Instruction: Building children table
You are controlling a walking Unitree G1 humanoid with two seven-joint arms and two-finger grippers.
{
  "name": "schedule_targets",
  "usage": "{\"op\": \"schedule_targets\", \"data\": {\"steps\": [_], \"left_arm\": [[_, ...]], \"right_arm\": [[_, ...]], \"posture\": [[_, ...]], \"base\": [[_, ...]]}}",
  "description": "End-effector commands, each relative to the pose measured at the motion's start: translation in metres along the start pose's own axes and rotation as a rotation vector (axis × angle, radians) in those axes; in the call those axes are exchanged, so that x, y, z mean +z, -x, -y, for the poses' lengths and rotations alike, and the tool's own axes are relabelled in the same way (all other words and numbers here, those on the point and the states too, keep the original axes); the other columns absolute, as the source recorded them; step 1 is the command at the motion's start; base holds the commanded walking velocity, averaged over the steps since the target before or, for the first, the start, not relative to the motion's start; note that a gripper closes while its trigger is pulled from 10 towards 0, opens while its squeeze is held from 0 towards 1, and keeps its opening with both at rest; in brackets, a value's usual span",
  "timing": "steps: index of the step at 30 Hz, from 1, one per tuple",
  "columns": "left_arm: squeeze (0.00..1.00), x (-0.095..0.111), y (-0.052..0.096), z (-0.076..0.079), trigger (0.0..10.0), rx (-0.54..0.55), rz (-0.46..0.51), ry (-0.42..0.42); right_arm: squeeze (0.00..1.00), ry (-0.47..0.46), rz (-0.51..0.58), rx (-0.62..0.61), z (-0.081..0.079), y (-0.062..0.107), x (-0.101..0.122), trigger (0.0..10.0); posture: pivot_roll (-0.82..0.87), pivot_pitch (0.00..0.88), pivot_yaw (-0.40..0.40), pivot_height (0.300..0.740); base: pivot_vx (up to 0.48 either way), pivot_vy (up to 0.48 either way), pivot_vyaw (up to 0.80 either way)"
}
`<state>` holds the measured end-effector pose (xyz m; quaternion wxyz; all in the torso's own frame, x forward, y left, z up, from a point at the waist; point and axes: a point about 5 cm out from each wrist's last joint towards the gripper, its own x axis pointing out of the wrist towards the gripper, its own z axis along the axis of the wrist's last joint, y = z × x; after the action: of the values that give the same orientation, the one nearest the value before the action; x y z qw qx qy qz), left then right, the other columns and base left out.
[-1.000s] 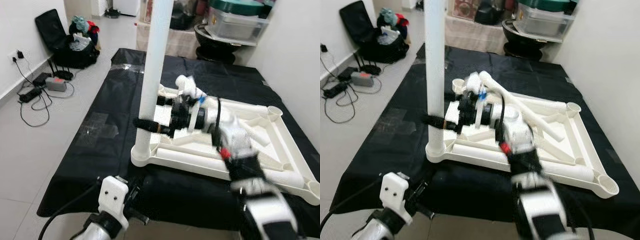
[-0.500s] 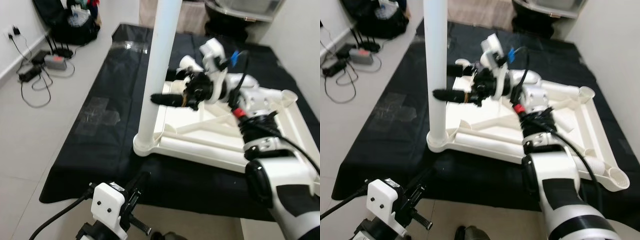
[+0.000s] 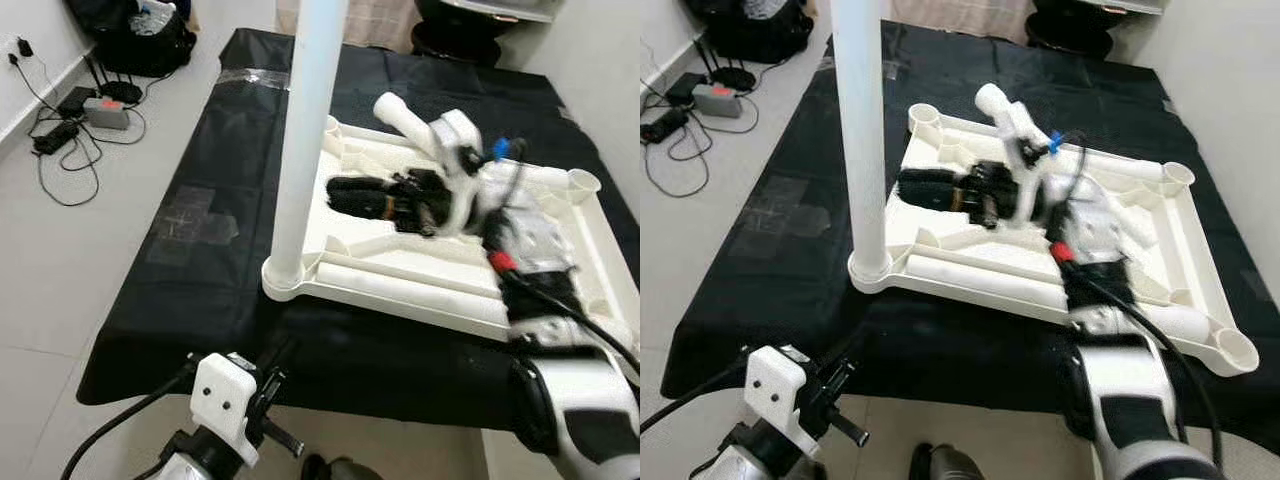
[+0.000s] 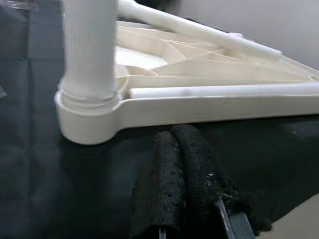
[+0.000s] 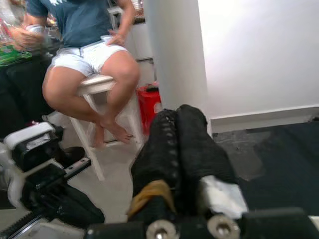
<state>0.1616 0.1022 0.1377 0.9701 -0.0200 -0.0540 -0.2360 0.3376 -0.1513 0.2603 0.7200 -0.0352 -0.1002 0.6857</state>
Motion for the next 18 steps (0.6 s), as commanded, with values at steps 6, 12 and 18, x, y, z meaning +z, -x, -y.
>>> {"op": "schedule_targets", "data": {"steps": [6, 12, 18], "left_arm": [[0.0, -0.014, -0.014, -0.009, 10.0, -0.001, -0.02, 0.003], [0.0, -0.015, -0.017, -0.011, 10.0, 0.002, -0.013, 0.001], [0.0, -0.012, -0.012, -0.007, 10.0, 0.002, -0.008, 0.0]], "right_arm": [[1.0, -0.047, -0.094, -0.079, -0.018, 0.013, -0.026, 10.0], [1.0, -0.033, -0.07, -0.041, -0.021, -0.005, -0.02, 10.0], [1.0, -0.006, -0.034, -0.022, -0.015, -0.031, -0.015, 10.0]], "posture": [[0.03, 0.038, -0.143, 0.74], [0.05, 0.038, -0.141, 0.74], [0.07, 0.07, -0.136, 0.74]], "base": [[0.0, 0.0, 0.0], [0.0, 0.0, 0.0], [0.0, 0.0, 0.0]]}}
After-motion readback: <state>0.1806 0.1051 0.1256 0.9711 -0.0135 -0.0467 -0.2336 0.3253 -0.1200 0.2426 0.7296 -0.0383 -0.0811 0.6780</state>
